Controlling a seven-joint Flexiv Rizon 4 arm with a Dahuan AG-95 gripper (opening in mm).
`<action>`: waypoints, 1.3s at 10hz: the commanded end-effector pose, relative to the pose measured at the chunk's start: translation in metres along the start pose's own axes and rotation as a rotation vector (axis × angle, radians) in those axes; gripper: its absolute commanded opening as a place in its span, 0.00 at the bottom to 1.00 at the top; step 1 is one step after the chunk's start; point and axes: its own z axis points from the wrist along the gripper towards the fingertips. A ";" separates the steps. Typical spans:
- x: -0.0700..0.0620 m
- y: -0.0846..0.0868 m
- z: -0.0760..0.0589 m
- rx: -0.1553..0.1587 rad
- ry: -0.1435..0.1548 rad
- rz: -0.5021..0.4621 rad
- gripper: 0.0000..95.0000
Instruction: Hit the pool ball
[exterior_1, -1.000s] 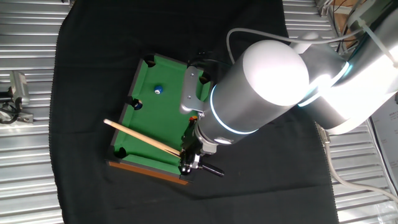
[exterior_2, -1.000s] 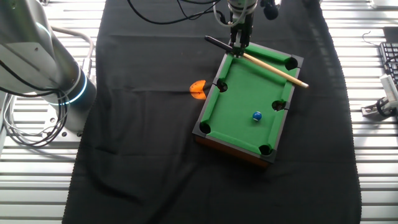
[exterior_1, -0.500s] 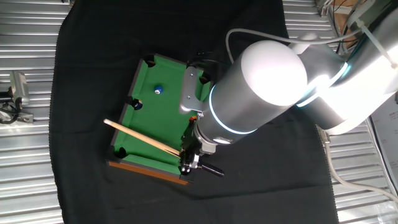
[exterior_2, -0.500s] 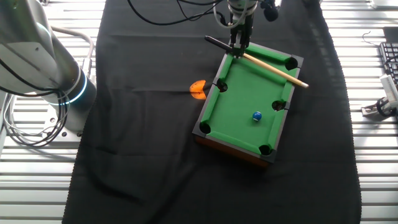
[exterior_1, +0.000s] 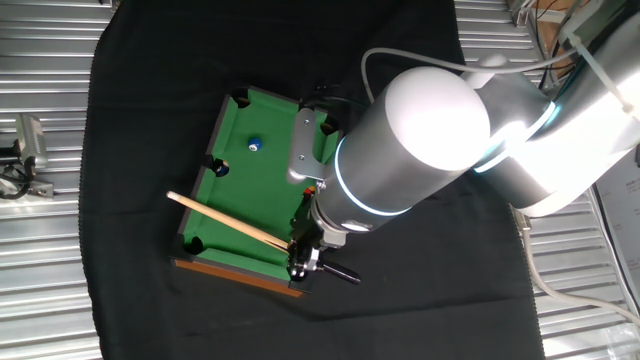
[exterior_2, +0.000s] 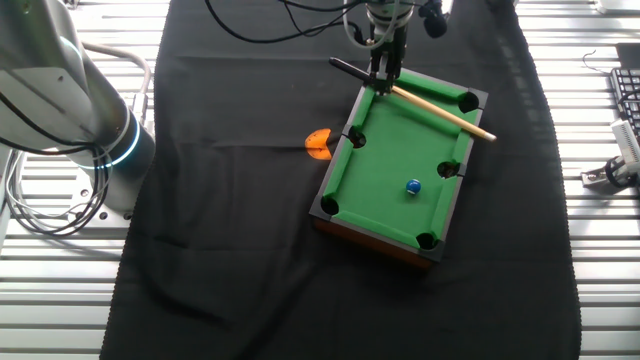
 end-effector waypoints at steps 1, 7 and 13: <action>0.000 0.000 0.001 0.000 -0.001 -0.001 0.20; 0.000 0.000 0.004 0.001 -0.007 -0.005 0.40; 0.000 -0.001 0.008 -0.002 -0.011 -0.006 0.40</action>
